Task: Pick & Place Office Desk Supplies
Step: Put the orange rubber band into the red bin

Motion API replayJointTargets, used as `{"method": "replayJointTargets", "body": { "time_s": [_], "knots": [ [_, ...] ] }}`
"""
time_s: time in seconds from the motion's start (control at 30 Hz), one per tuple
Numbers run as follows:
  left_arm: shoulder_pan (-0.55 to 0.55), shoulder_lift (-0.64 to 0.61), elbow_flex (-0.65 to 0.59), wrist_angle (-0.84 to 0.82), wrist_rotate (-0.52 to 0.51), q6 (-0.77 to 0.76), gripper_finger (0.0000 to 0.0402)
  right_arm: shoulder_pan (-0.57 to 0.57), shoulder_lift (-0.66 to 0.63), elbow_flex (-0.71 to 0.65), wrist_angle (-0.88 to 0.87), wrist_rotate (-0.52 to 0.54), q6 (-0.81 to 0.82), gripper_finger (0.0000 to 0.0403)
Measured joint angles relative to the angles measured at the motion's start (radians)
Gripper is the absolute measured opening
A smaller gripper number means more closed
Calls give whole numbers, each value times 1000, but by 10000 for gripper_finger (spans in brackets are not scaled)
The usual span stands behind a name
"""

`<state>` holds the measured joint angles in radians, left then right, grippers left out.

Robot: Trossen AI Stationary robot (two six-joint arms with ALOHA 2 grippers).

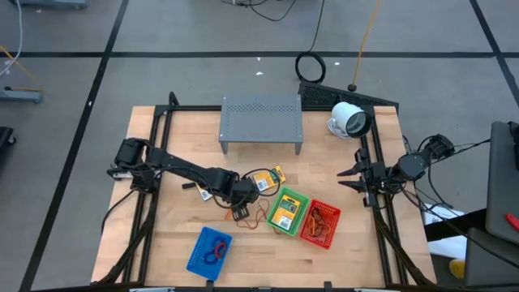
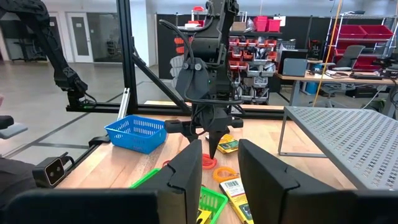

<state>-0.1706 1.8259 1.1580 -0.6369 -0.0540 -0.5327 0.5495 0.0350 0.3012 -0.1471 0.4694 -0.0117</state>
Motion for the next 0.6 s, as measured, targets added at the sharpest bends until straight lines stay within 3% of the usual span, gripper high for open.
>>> {"method": "replayJointTargets", "body": {
  "time_s": [0.6],
  "knots": [
    [0,0,-2,-17,-47,-21,170,0,0,0,0,0,0,94]
  ]
}}
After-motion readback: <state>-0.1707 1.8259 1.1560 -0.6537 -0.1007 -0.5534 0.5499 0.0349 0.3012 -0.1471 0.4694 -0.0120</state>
